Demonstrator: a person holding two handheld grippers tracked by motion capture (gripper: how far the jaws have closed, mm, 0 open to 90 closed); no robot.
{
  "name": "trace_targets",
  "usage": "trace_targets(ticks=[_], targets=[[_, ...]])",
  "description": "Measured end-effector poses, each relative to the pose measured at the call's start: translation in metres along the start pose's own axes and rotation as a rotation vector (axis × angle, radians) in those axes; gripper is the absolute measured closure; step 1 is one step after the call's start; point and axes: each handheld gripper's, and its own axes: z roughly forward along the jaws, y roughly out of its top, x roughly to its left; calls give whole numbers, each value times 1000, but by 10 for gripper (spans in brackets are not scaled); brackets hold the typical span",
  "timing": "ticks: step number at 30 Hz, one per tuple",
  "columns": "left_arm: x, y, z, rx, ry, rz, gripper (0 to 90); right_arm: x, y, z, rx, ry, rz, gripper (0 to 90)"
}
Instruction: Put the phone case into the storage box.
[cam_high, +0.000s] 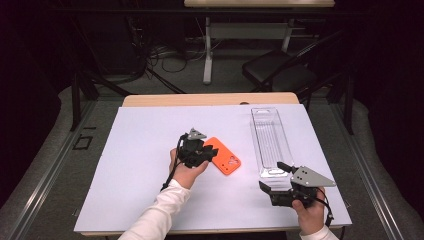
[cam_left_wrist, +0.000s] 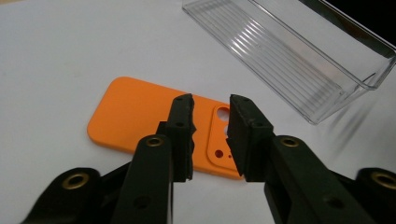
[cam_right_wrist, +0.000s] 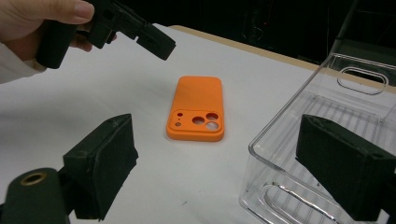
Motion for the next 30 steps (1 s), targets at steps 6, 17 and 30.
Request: trace_targets(ticks=[6, 17, 30], targets=[[2, 11, 11, 23, 8, 7, 783, 0, 0, 1, 0, 3, -1, 119], [5, 21, 44, 61, 24, -2, 896, -1, -1, 2, 3, 5, 1, 124], [-9, 22, 80, 125, -1, 38, 900, -1, -1, 3, 10, 11, 5, 127]])
